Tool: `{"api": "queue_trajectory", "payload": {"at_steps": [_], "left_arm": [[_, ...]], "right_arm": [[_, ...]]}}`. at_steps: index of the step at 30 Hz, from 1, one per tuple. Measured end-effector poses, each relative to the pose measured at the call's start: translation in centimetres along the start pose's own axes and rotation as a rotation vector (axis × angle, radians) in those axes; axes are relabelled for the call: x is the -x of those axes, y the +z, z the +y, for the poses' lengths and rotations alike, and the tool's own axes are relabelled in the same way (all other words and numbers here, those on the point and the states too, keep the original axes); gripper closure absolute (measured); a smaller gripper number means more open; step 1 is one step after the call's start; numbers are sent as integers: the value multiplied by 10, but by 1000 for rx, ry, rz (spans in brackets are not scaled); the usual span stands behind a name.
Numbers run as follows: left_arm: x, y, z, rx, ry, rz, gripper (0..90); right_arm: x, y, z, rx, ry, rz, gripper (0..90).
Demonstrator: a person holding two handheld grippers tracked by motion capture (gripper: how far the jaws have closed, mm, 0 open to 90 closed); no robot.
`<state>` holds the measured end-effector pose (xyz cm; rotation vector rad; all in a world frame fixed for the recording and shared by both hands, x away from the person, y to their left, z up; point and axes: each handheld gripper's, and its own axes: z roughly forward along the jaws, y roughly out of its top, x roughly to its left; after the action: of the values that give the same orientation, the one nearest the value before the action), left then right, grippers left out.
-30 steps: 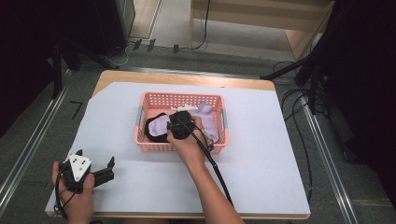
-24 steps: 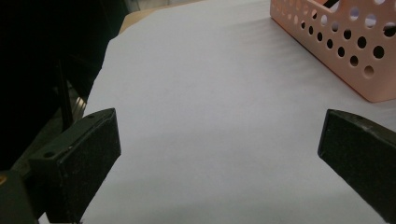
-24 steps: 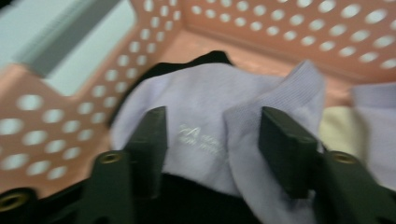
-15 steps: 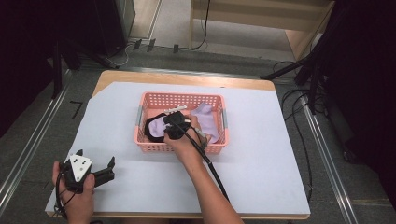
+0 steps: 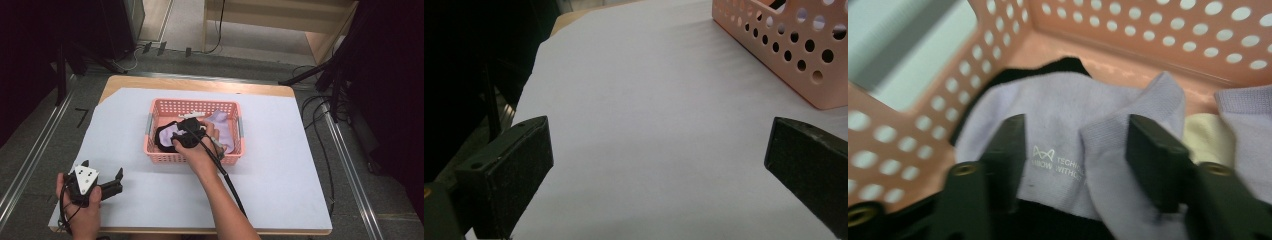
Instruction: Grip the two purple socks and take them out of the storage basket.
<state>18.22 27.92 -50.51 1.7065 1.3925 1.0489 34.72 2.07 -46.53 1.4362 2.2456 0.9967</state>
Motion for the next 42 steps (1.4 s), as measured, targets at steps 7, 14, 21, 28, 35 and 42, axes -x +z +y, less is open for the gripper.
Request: {"api": "queue_trajectory", "payload": {"at_steps": [7, 14, 21, 28, 35, 42], "left_arm": [[0, 0, 0, -1, 1, -1, 1], [0, 0, 0, -4, 0, -6, 1], [0, 0, 0, -8, 1, -5, 1], [0, 0, 0, -12, 4, -4, 1], [0, 0, 0, -1, 3, -2, 1], [0, 0, 0, 3, 3, -2, 1]], "right_arm": [[-3, 10, 2, -135, -35, -35, 706], [7, -6, 3, -44, 43, 44, 900], [20, -25, 5, 106, 100, 101, 900], [33, -55, 10, 271, 84, 92, 900], [47, -82, 11, 410, 53, 82, 900], [67, -109, 10, 504, 51, 43, 900]]}}
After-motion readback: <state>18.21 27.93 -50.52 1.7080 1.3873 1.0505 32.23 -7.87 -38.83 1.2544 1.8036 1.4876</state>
